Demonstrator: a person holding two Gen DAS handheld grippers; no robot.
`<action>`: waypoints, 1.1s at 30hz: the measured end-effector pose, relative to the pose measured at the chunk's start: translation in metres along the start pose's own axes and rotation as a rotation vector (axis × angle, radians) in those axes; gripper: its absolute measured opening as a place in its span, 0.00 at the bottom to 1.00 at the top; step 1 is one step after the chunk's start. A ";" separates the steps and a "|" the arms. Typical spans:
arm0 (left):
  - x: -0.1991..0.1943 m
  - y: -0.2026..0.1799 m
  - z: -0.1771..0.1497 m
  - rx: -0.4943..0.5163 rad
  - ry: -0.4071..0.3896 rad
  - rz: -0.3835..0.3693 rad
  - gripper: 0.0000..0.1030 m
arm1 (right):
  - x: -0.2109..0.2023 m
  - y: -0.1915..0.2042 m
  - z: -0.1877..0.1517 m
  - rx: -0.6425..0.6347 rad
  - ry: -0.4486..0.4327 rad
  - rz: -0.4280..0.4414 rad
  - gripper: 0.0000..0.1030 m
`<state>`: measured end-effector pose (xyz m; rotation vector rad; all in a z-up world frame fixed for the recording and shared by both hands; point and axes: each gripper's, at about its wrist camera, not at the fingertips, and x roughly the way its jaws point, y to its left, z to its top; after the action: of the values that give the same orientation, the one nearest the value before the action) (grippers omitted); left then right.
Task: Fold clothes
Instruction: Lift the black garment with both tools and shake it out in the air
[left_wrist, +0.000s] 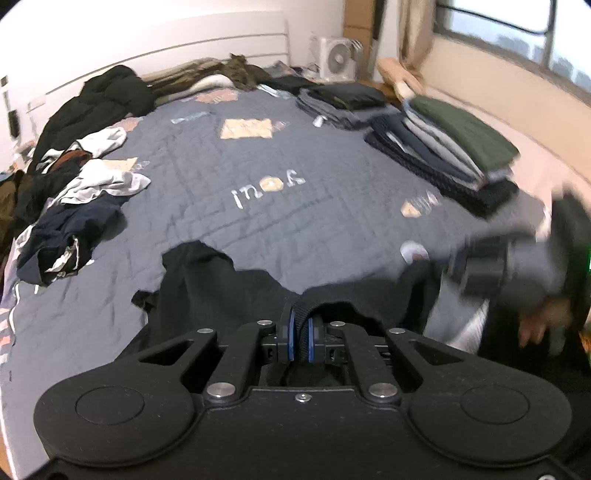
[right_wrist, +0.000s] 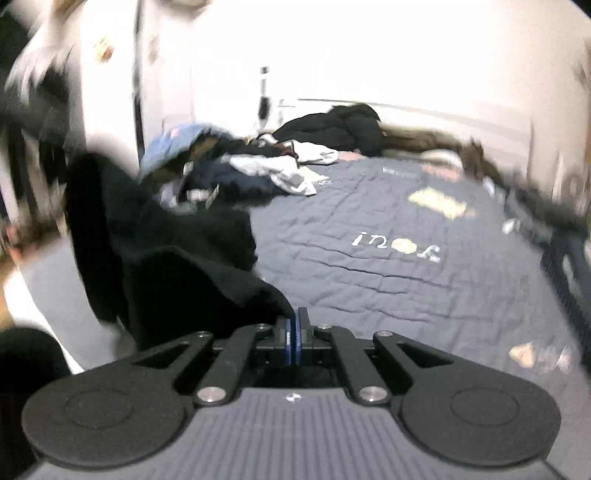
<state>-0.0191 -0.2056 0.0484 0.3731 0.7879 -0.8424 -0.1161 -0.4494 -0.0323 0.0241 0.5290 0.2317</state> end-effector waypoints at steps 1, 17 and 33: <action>-0.006 -0.003 -0.007 0.001 0.016 -0.006 0.07 | -0.008 -0.008 0.007 0.041 -0.005 0.030 0.02; 0.003 0.017 0.008 0.073 0.115 0.005 0.07 | -0.006 -0.056 0.034 0.317 0.164 0.294 0.02; -0.096 0.094 0.414 0.261 -0.425 0.447 0.06 | 0.013 -0.160 0.433 0.404 -0.426 0.081 0.02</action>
<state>0.2089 -0.3377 0.3943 0.5542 0.1829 -0.5715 0.1465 -0.5864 0.3222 0.4784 0.1429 0.1883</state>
